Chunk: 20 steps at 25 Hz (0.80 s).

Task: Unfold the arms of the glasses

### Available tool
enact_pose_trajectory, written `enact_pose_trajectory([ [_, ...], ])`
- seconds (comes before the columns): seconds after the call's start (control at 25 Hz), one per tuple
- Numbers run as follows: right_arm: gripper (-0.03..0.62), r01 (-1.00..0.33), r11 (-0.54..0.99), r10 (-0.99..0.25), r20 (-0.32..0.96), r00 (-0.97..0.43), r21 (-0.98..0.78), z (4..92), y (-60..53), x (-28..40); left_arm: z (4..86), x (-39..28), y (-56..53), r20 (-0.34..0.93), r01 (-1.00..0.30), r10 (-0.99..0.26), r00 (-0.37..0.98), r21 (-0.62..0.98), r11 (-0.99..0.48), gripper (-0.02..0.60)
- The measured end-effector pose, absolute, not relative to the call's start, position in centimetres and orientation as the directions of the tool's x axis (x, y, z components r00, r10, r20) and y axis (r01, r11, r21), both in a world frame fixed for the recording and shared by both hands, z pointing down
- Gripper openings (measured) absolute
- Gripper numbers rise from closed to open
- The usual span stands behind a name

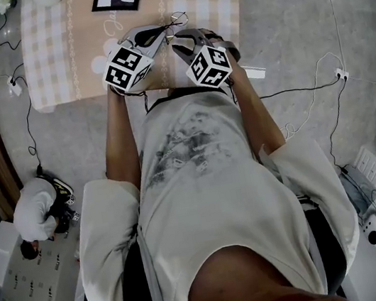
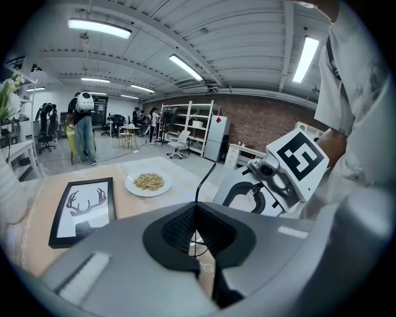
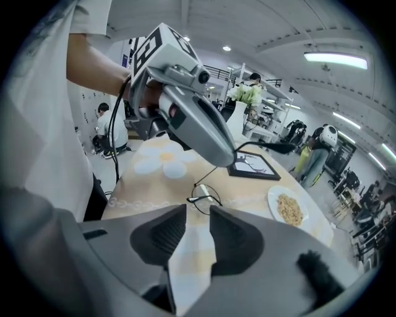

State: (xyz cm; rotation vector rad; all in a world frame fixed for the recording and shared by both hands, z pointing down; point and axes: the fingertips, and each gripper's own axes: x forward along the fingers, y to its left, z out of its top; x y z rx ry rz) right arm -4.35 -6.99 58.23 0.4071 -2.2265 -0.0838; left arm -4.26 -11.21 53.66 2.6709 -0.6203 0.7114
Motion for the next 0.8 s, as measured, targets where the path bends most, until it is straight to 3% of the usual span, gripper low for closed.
enact_pose_trajectory([
  [0.72,0.122,-0.23,0.948,-0.317,0.739,-0.594,0.222,59.2,-6.4,-6.1,53.7,-4.2,-10.5,0.529,-0.481,-0.326,0.783,0.184,-0.857,0.006],
  [0.8,0.098,-0.233,0.945,-0.326,0.737,-0.592,0.231,59.1,-6.4,-6.2,53.7,-4.2,-10.4,0.529,-0.481,-0.325,0.784,0.186,-0.857,0.006],
])
